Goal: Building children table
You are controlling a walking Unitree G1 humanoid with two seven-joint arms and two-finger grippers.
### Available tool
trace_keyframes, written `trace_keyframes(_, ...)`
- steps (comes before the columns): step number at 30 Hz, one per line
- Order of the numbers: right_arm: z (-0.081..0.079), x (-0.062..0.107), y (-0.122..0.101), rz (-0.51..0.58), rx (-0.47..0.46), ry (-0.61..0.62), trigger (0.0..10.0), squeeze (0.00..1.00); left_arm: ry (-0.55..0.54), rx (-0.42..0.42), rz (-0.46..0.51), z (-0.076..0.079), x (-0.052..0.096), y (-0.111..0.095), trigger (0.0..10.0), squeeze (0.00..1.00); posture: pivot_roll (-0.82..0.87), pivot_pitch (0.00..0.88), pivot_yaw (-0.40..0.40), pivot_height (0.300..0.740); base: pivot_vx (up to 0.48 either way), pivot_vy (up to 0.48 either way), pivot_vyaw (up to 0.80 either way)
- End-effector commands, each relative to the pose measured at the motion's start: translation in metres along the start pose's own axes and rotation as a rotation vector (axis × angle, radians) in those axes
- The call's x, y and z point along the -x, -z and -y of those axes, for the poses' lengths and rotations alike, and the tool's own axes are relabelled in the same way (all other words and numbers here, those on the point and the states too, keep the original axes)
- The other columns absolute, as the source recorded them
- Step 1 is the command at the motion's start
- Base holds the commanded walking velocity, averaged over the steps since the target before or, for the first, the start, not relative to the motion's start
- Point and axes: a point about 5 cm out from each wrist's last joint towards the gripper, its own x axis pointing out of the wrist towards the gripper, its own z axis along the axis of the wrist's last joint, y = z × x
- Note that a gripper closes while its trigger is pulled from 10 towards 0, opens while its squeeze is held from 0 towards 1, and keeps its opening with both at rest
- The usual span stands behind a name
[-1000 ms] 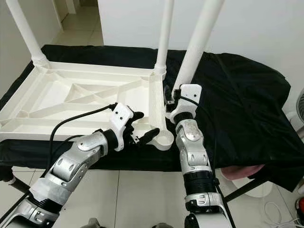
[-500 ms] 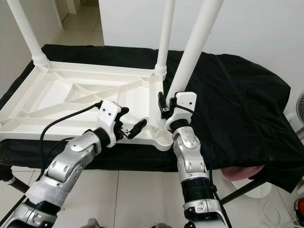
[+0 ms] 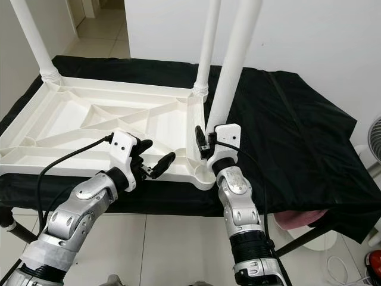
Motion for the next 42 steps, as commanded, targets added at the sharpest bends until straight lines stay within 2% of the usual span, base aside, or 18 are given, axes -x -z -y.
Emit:
trace_keyframes(1, -0.001, 0.002, -0.002, 0.016, 0.009, -0.017, 10.0, 0.0, 0.156, -0.017, 0.013, 0.011, 0.0, -0.003, 10.0, 0.0, -0.02, 0.0, -0.068, 0.74, 0.0, 0.0, 0.0)
trace_keyframes(2, -0.003, 0.004, -0.001, 0.013, 0.014, -0.046, 10.0, 0.0, 0.209, -0.012, 0.009, 0.016, 0.004, -0.002, 10.0, 0.0, -0.01, 0.0, -0.071, 0.74, 0.0, 0.0, 0.0)
trace_keyframes(13, -0.01, 0.017, 0.01, -0.039, 0.046, -0.135, 10.0, 0.0, 0.301, -0.027, -0.038, 0.025, 0.015, 0.005, 10.0, 0.0, -0.01, 0.0, -0.073, 0.74, 0.0, 0.0, 0.0)
trace_keyframes(21, -0.01, 0.026, 0.023, -0.083, 0.054, -0.16, 10.0, 0.0, 0.314, -0.027, -0.054, 0.027, 0.017, 0.008, 10.0, 0.0, -0.01, 0.0, -0.073, 0.74, 0.0, 0.0, 0.0)
trace_keyframes(25, -0.004, 0.034, 0.032, -0.105, 0.026, -0.15, 10.0, 0.0, 0.317, -0.034, -0.064, 0.028, 0.018, 0.009, 10.0, 0.0, -0.01, 0.0, -0.061, 0.74, 0.0, 0.0, 0.0)
trace_keyframes(33, 0.001, 0.037, 0.039, -0.113, -0.032, -0.123, 10.0, 0.0, 0.328, -0.047, -0.067, 0.026, 0.017, 0.006, 10.0, 0.0, -0.02, 0.0, -0.047, 0.74, 0.0, 0.0, 0.0)
trace_keyframes(39, 0.0, 0.036, 0.042, -0.121, -0.016, -0.137, 10.0, 0.0, 0.329, -0.05, -0.068, 0.025, 0.017, 0.005, 10.0, 0.0, -0.02, 0.0, -0.041, 0.74, 0.0, 0.0, 0.0)
trace_keyframes(42, -0.003, 0.04, 0.041, -0.113, 0.034, -0.213, 10.0, 0.0, 0.331, -0.051, -0.069, 0.025, 0.017, 0.004, 10.0, 0.0, -0.02, 0.0, -0.035, 0.74, 0.0, 0.0, 0.0)
